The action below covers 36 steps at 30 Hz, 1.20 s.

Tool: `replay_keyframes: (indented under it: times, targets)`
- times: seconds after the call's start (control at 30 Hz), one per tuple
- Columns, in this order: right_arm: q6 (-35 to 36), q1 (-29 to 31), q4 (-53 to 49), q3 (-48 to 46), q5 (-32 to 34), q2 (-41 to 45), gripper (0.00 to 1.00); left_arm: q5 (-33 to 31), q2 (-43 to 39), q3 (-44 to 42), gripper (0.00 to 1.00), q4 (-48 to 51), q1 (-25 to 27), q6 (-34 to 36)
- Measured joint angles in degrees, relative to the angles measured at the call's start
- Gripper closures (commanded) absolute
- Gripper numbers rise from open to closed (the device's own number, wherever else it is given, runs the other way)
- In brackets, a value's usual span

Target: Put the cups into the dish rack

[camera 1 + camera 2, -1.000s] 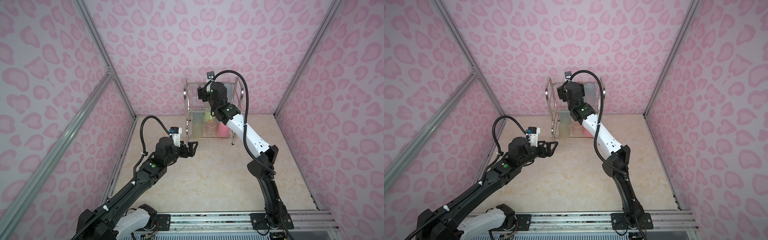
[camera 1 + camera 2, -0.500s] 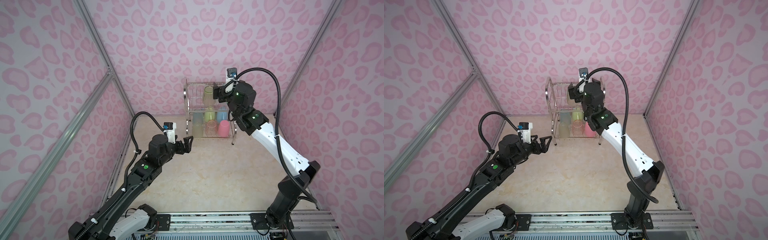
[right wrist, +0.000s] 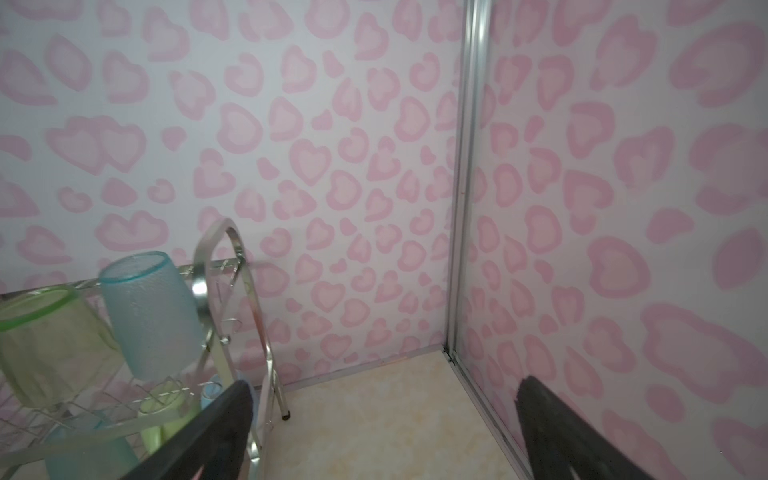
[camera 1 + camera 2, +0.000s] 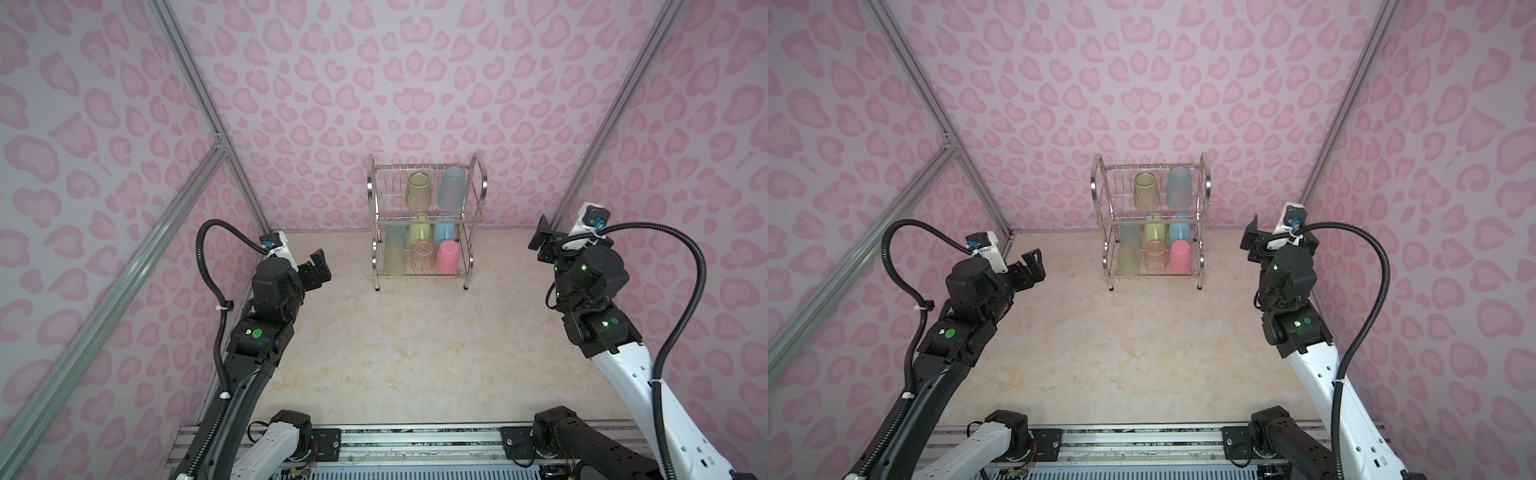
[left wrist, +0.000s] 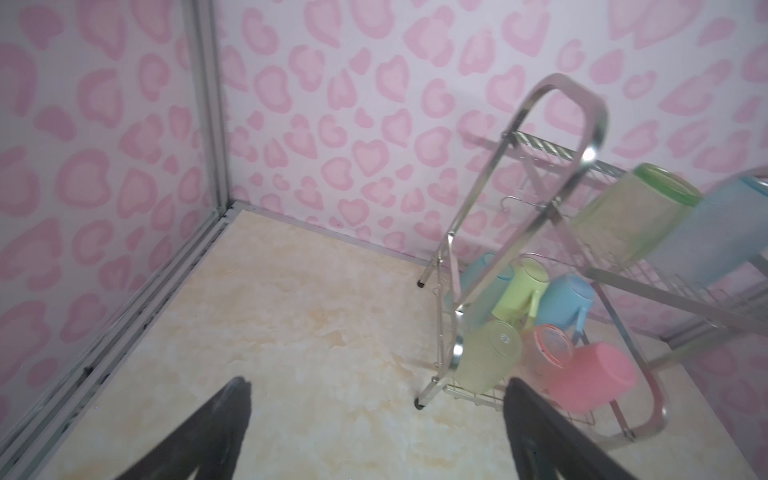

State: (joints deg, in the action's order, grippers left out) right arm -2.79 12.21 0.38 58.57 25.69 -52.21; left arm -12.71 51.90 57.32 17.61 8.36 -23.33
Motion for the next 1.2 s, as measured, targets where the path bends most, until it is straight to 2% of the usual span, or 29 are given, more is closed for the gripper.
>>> replay_keyframes:
  times: [0.1,0.23,0.37,0.5,0.87,1.03,1.2]
  targets:
    - [-3.8,-5.1,0.2,-8.8,-0.3,5.1,0.03,-1.1,-1.8,-5.9,0.03,-0.6,-5.8,-4.3]
    - [-7.7,-8.4,1.1,-19.3,-1.4,8.2,0.02,-3.2,-2.8,-13.3,0.03,-2.4,-10.6,-8.9]
    - [-10.5,-10.0,4.5,-29.3,-2.1,7.9,0.02,-6.5,-2.2,-19.0,0.03,-5.0,-13.6,-12.0]
    - [-11.6,-10.3,10.1,-36.6,-2.3,3.8,0.02,-9.4,0.0,-22.1,0.03,-7.7,-15.5,-13.5]
    - [-11.6,-10.7,27.2,-41.7,0.4,-13.4,0.01,-17.6,7.1,-26.9,0.03,-13.4,-22.9,-14.5]
    - [-11.1,-10.7,32.5,-40.7,0.9,-20.3,0.01,-17.7,9.0,-28.3,0.03,-16.3,-24.1,-14.4]
    - [-10.1,-10.7,35.2,-40.4,1.1,-21.5,0.01,-16.8,11.0,-28.8,0.03,-20.1,-24.2,-11.9]
